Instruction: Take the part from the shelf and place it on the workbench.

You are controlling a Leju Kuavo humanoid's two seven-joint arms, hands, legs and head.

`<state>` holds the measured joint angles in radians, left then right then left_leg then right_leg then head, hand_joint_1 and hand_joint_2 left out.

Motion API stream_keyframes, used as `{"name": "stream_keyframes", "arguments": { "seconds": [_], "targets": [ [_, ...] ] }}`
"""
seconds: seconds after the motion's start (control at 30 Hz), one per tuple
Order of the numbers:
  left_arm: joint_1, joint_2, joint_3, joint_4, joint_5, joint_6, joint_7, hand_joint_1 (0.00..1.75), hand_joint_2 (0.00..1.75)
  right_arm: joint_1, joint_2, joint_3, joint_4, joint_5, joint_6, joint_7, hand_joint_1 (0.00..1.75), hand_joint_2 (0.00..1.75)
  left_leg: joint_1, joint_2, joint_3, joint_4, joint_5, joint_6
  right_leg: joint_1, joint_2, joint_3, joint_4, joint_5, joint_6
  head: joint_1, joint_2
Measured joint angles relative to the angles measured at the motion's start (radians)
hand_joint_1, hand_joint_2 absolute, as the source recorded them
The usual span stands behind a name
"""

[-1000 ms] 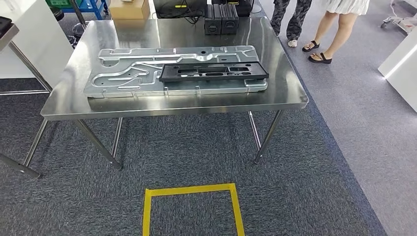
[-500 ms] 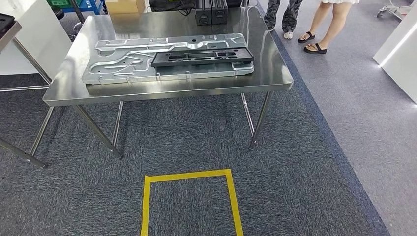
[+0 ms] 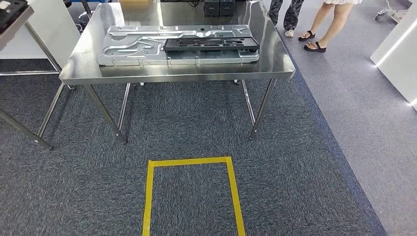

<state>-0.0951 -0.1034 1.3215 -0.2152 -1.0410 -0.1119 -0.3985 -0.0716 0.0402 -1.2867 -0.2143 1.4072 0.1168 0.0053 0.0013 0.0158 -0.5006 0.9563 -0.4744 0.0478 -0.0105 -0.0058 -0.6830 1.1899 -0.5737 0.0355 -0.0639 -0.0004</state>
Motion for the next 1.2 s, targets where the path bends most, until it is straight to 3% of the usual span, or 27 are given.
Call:
{"name": "stream_keyframes", "arguments": {
  "seconds": [0.03, 0.07, 0.1, 0.17, 0.23, 0.27, 0.3, 0.37, 0.4, 0.43, 0.5, 0.53, 0.57, 0.6, 0.63, 0.7, 0.77, 0.8, 0.87, 0.9, 0.93, 1.0, 1.03, 1.07, 1.1, 1.13, 1.2],
  "targets": [
    [0.000, 0.000, -0.001, 0.000, -0.001, 0.000, 0.000, 0.00, 0.00, 0.001, 0.000, 0.000, 0.000, -0.001, 0.000, 0.000, 0.00, 0.00, -0.002, 0.000, -0.018, 0.002, 0.013, 0.000, -0.001, 0.001, -0.007, 0.059, -0.023, 0.002, 0.000, 0.000],
    [0.000, 0.001, -0.001, 0.000, -0.001, -0.001, 0.001, 0.00, 0.00, 0.000, 0.000, 0.000, 0.001, -0.001, 0.000, 0.000, 0.00, 0.00, -0.003, 0.000, -0.037, 0.006, 0.026, -0.002, -0.001, 0.001, -0.003, 0.095, -0.021, 0.003, 0.000, 0.000],
    [0.000, 0.001, -0.001, 0.000, -0.002, -0.002, 0.002, 0.00, 0.00, 0.000, 0.000, 0.000, 0.001, -0.002, 0.001, 0.000, 0.00, 0.00, -0.003, 0.000, -0.057, 0.011, 0.038, -0.004, -0.002, 0.001, 0.018, 0.099, 0.003, 0.003, 0.000, 0.000],
    [-0.001, 0.002, -0.002, 0.000, -0.002, -0.002, 0.006, 0.00, 0.00, -0.003, 0.000, 0.000, 0.001, -0.002, 0.001, 0.001, 0.00, 0.00, -0.002, 0.000, -0.093, 0.025, 0.058, -0.009, -0.002, 0.002, 0.113, 0.001, 0.054, 0.000, 0.000, 0.000],
    [-0.003, 0.002, -0.002, 0.000, -0.002, -0.002, 0.009, 0.00, 0.00, -0.009, 0.000, 0.000, 0.001, -0.002, 0.001, 0.002, 0.00, 0.00, -0.004, -0.001, -0.118, 0.040, 0.074, -0.019, 0.002, 0.003, 0.228, -0.159, 0.043, -0.009, 0.000, 0.000],
    [-0.004, 0.002, -0.002, 0.000, -0.002, -0.002, 0.011, 0.00, 0.00, -0.012, 0.000, 0.000, 0.001, -0.003, 0.001, 0.002, 0.00, 0.00, -0.005, -0.001, -0.125, 0.044, 0.083, -0.024, 0.004, 0.003, 0.260, -0.212, 0.028, -0.014, 0.000, 0.000],
    [-0.005, 0.002, -0.003, 0.000, -0.003, -0.002, 0.012, 0.00, 0.00, -0.014, 0.000, 0.000, 0.001, -0.004, 0.001, 0.002, 0.00, 0.00, -0.005, -0.001, -0.129, 0.045, 0.093, -0.030, 0.008, 0.003, 0.272, -0.237, 0.019, -0.021, 0.000, 0.000],
    [-0.004, 0.003, -0.003, 0.000, -0.004, -0.002, 0.012, 0.00, 0.00, -0.015, 0.001, 0.000, 0.001, -0.007, 0.002, 0.002, 0.00, 0.00, -0.003, -0.003, -0.137, 0.047, 0.099, -0.042, 0.006, -0.001, 0.257, -0.240, 0.034, -0.037, 0.000, 0.000],
    [-0.003, 0.004, -0.003, 0.000, -0.005, -0.002, 0.012, 0.00, 0.00, -0.015, 0.001, 0.000, 0.001, -0.007, 0.003, 0.002, 0.00, 0.00, -0.001, -0.004, -0.145, 0.062, 0.077, -0.047, 0.004, -0.004, 0.247, -0.240, 0.046, -0.046, 0.000, 0.000],
    [-0.002, 0.005, -0.003, 0.000, -0.005, -0.002, 0.012, 0.00, 0.00, -0.015, 0.001, 0.000, 0.001, -0.007, 0.004, 0.002, 0.00, 0.00, 0.000, -0.006, -0.159, 0.097, 0.036, -0.052, 0.002, -0.007, 0.233, -0.241, 0.059, -0.053, 0.000, 0.000],
    [-0.001, 0.006, -0.003, 0.000, -0.005, -0.002, 0.013, 0.00, 0.00, -0.015, 0.001, 0.000, 0.001, -0.008, 0.005, 0.002, 0.00, 0.00, 0.005, -0.007, -0.191, 0.222, -0.071, -0.060, 0.004, -0.009, 0.201, -0.239, 0.084, -0.060, 0.000, 0.000],
    [-0.001, 0.006, -0.003, 0.000, -0.005, -0.001, 0.013, 0.00, 0.00, -0.015, 0.001, 0.000, 0.001, -0.008, 0.007, 0.001, 0.00, 0.00, 0.007, -0.007, -0.202, 0.288, -0.104, -0.063, 0.006, -0.010, 0.183, -0.236, 0.097, -0.060, 0.000, 0.000],
    [-0.001, 0.006, -0.003, 0.000, -0.004, -0.001, 0.014, 0.00, 0.00, -0.014, 0.001, 0.000, 0.001, -0.009, 0.010, 0.000, 0.00, 0.00, 0.008, -0.007, -0.202, 0.335, -0.111, -0.065, 0.007, -0.010, 0.164, -0.232, 0.109, -0.059, 0.000, 0.000],
    [-0.001, 0.006, -0.003, 0.000, -0.003, 0.000, 0.014, 0.00, 0.00, -0.015, 0.001, 0.000, 0.001, -0.009, 0.014, -0.003, 0.00, 0.00, 0.009, -0.007, -0.187, 0.349, -0.095, -0.065, 0.007, -0.010, 0.145, -0.227, 0.120, -0.058, 0.000, 0.000],
    [-0.002, 0.006, -0.003, 0.000, -0.003, 0.001, 0.015, 0.00, 0.00, -0.015, 0.001, 0.000, 0.001, -0.010, 0.017, -0.006, 0.00, 0.00, 0.009, -0.007, -0.153, 0.325, -0.068, -0.064, 0.008, -0.010, 0.125, -0.220, 0.130, -0.056, 0.000, 0.000],
    [-0.004, 0.007, -0.003, 0.000, -0.002, 0.002, 0.016, 0.00, 0.00, -0.016, 0.001, 0.000, 0.001, -0.010, 0.018, -0.009, 0.00, 0.00, 0.008, -0.008, -0.034, 0.187, -0.039, -0.057, 0.009, -0.009, 0.093, -0.208, 0.148, -0.049, 0.000, 0.000],
    [-0.009, 0.008, -0.003, 0.000, -0.002, 0.002, 0.015, 0.00, 0.00, -0.016, 0.002, 0.000, 0.001, -0.006, 0.019, -0.010, 0.00, 0.00, 0.004, -0.008, 0.070, 0.038, -0.060, -0.048, 0.011, -0.013, 0.076, -0.200, 0.166, -0.040, 0.000, 0.000],
    [-0.010, 0.008, -0.003, 0.000, -0.003, 0.002, 0.015, 0.00, 0.00, -0.015, 0.002, 0.000, 0.001, -0.003, 0.021, -0.010, 0.00, 0.00, 0.001, -0.010, 0.092, 0.000, -0.069, -0.043, 0.010, -0.017, 0.071, -0.199, 0.175, -0.034, 0.000, 0.000],
    [-0.009, 0.009, -0.003, 0.000, -0.004, 0.002, 0.016, 0.00, 0.00, -0.014, 0.001, 0.001, 0.001, 0.004, 0.026, -0.010, 0.00, 0.00, 0.001, -0.012, 0.078, -0.013, -0.058, -0.031, 0.007, -0.019, 0.062, -0.199, 0.186, -0.022, 0.000, 0.000],
    [-0.007, 0.009, -0.003, 0.000, -0.004, 0.002, 0.016, 0.00, 0.00, -0.014, 0.001, 0.001, 0.001, 0.007, 0.026, -0.010, 0.00, 0.00, 0.002, -0.013, 0.068, -0.015, -0.047, -0.024, 0.006, -0.016, 0.055, -0.188, 0.168, -0.017, 0.000, 0.000],
    [-0.007, 0.009, -0.003, 0.000, -0.004, 0.002, 0.017, 0.00, 0.00, -0.013, 0.000, 0.001, 0.001, 0.008, 0.024, -0.010, 0.00, 0.00, 0.003, -0.014, 0.056, -0.016, -0.035, -0.017, 0.005, -0.012, 0.044, -0.160, 0.132, -0.012, 0.000, 0.000],
    [-0.007, 0.010, -0.003, 0.000, -0.005, 0.003, 0.018, 0.00, 0.00, -0.013, 0.000, 0.001, 0.002, 0.009, 0.019, -0.010, 0.00, 0.00, 0.002, -0.021, 0.029, -0.013, -0.014, -0.009, 0.002, -0.005, 0.013, -0.046, 0.027, -0.008, 0.000, 0.000],
    [-0.007, 0.011, -0.003, 0.000, -0.005, 0.004, 0.018, 0.00, 0.00, -0.013, 0.000, 0.002, 0.002, 0.009, 0.018, -0.010, 0.00, 0.00, 0.000, -0.025, 0.013, -0.009, -0.003, -0.008, 0.002, -0.004, 0.000, 0.022, -0.011, -0.007, 0.000, 0.000],
    [-0.007, 0.011, -0.003, 0.000, -0.005, 0.004, 0.018, 0.00, 0.00, -0.013, 0.000, 0.002, 0.002, 0.010, 0.017, -0.010, 0.00, 0.00, -0.001, -0.031, -0.004, -0.003, 0.007, -0.009, 0.002, -0.002, -0.005, 0.072, -0.024, -0.006, 0.000, 0.000],
    [-0.007, 0.012, -0.003, 0.000, -0.005, 0.004, 0.018, 0.00, 0.00, -0.013, 0.000, 0.002, 0.002, 0.010, 0.017, -0.010, 0.00, 0.00, -0.002, -0.038, -0.023, 0.004, 0.016, -0.010, 0.002, 0.000, 0.005, 0.092, -0.014, -0.007, 0.000, 0.000],
    [-0.007, 0.012, -0.003, 0.000, -0.005, 0.004, 0.018, 0.00, 0.00, -0.013, 0.000, 0.002, 0.002, 0.010, 0.017, -0.010, 0.00, 0.00, -0.002, -0.044, -0.040, 0.011, 0.024, -0.012, 0.002, 0.003, 0.033, 0.071, 0.012, -0.009, 0.000, 0.000],
    [-0.007, 0.012, -0.003, 0.000, -0.005, 0.004, 0.018, 0.00, 0.00, -0.015, -0.001, 0.002, 0.002, 0.008, 0.015, -0.009, 0.00, 0.00, -0.002, -0.054, -0.071, 0.026, 0.036, -0.018, 0.003, 0.013, 0.132, -0.060, 0.054, -0.015, 0.000, 0.000]
  ]
}}
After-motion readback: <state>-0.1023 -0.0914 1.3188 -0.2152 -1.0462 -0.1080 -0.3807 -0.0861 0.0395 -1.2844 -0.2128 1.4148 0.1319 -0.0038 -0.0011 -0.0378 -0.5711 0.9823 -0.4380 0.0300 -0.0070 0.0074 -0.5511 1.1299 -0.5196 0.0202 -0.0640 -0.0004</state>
